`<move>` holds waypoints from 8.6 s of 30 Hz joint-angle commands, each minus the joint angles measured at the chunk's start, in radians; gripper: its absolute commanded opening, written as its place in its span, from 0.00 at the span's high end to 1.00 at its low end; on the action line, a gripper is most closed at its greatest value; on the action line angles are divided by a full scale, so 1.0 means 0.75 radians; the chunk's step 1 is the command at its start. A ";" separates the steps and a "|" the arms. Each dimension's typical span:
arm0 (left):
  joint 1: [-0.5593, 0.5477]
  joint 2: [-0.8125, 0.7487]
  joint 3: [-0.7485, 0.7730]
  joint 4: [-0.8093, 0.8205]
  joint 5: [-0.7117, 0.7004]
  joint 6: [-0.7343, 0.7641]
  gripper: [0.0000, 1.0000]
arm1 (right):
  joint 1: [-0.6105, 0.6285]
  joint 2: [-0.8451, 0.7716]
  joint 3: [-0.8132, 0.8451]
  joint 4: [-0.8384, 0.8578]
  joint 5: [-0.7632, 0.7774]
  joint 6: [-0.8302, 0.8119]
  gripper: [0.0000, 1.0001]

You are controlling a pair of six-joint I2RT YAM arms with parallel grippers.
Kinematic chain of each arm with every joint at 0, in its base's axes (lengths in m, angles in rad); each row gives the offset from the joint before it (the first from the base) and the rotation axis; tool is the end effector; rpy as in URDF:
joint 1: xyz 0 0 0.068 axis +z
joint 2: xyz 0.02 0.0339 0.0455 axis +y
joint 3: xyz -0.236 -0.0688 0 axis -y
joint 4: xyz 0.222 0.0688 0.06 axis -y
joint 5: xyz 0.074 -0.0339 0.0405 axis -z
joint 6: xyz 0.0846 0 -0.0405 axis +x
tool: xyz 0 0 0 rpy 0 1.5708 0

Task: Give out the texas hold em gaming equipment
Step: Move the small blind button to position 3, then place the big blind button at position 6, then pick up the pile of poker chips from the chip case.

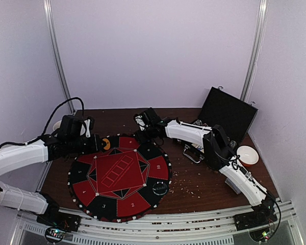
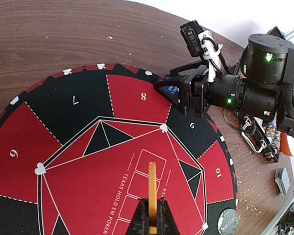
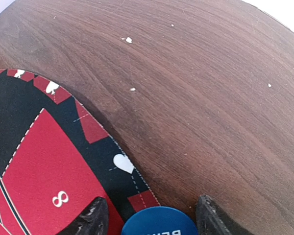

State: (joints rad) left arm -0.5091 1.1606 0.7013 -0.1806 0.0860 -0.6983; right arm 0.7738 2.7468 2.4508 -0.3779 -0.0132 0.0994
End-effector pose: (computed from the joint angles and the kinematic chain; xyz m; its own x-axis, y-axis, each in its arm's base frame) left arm 0.2396 -0.1421 0.1908 -0.7502 -0.3148 -0.5814 0.0828 0.8277 -0.5550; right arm 0.4224 0.4143 0.0979 -0.5142 -0.3637 -0.7767 -0.6584 0.7478 0.0857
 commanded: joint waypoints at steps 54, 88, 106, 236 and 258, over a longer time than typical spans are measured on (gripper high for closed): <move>0.022 -0.060 0.024 0.030 -0.026 0.031 1.00 | 0.038 -0.191 -0.304 -0.235 0.034 -0.017 0.41; 0.037 -0.161 0.065 0.005 -0.083 0.068 1.00 | 0.536 -0.638 -1.050 -0.230 -0.383 -0.263 0.61; 0.042 -0.249 0.023 0.021 -0.072 0.121 1.00 | 0.860 -0.313 -0.506 -0.337 -0.289 -0.396 0.62; 0.016 0.317 0.481 -0.413 -0.455 0.363 0.17 | -0.184 -1.381 -1.078 -0.437 0.262 -0.023 0.00; 0.021 0.746 0.898 -0.256 -0.313 0.748 0.02 | -0.336 -1.200 -1.063 -0.820 0.123 -0.144 0.03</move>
State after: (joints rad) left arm -0.4992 1.6970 1.3388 -0.4221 -0.1677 -0.1879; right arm 0.5217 1.8168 1.6695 -0.9737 0.1822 0.0750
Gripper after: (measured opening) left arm 0.983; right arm 0.987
